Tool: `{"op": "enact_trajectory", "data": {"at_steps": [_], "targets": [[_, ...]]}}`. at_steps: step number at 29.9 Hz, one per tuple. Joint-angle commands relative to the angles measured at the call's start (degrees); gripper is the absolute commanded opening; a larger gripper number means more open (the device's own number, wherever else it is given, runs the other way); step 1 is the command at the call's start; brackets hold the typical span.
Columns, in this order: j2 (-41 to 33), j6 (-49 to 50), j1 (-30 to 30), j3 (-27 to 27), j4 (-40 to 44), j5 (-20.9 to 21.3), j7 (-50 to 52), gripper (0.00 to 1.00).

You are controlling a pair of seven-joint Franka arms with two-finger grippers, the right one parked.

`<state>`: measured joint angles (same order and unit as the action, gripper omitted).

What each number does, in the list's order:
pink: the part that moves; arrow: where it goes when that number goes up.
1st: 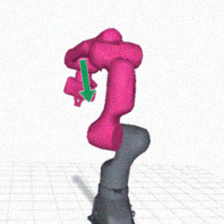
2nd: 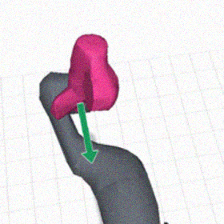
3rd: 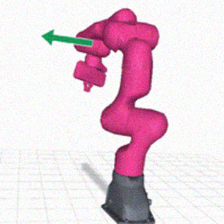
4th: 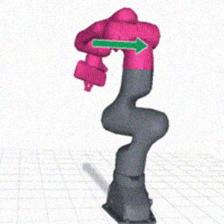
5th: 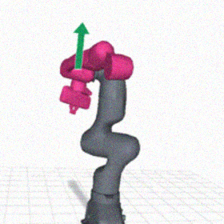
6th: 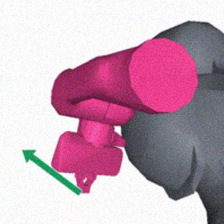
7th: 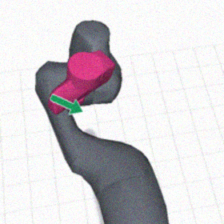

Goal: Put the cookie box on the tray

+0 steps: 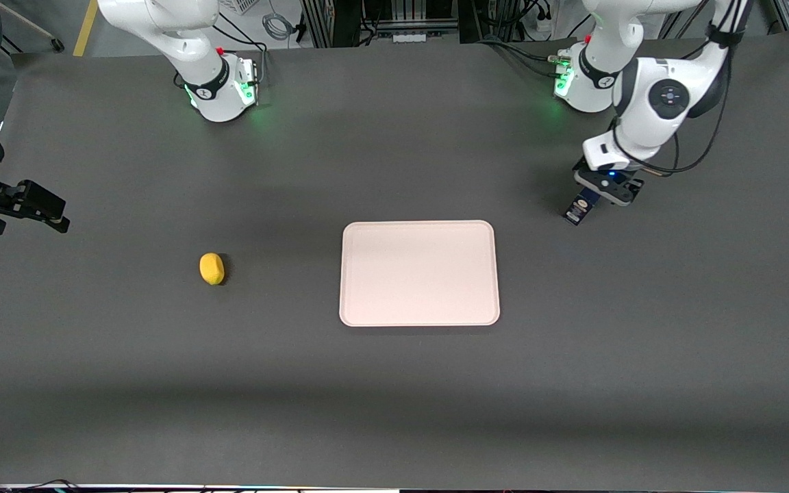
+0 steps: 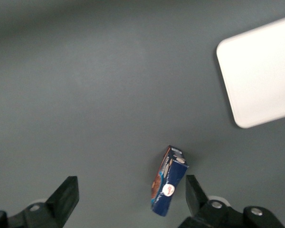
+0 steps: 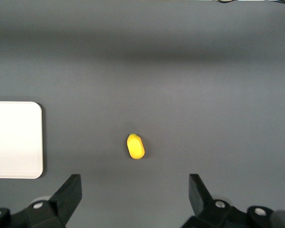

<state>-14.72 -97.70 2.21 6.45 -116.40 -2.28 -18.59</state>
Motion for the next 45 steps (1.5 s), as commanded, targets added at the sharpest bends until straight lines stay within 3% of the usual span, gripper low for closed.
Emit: {"op": "enact_trajectory", "data": {"at_steps": [1, 8, 16, 24, 29, 36, 45], "targets": [[1.36, 1.37, -0.54, 0.92, 2.67, -1.06, 6.78, 0.09], [1.80, 1.54, -0.63, 10.41, 4.69, -3.07, 27.97, 0.09], [5.57, 0.58, -0.63, 17.71, 8.29, -8.88, 39.40, 0.09], [10.84, -6.36, -0.71, 26.05, 9.00, -9.23, 53.20, 0.09], [14.71, -11.19, -0.80, 29.75, 8.83, -8.36, 56.29, 0.10], [19.55, -15.76, -1.07, 31.42, 7.51, -3.53, 58.83, 0.10], [27.81, -24.38, -1.77, 34.41, 5.22, 7.37, 67.19, 0.10]]}}
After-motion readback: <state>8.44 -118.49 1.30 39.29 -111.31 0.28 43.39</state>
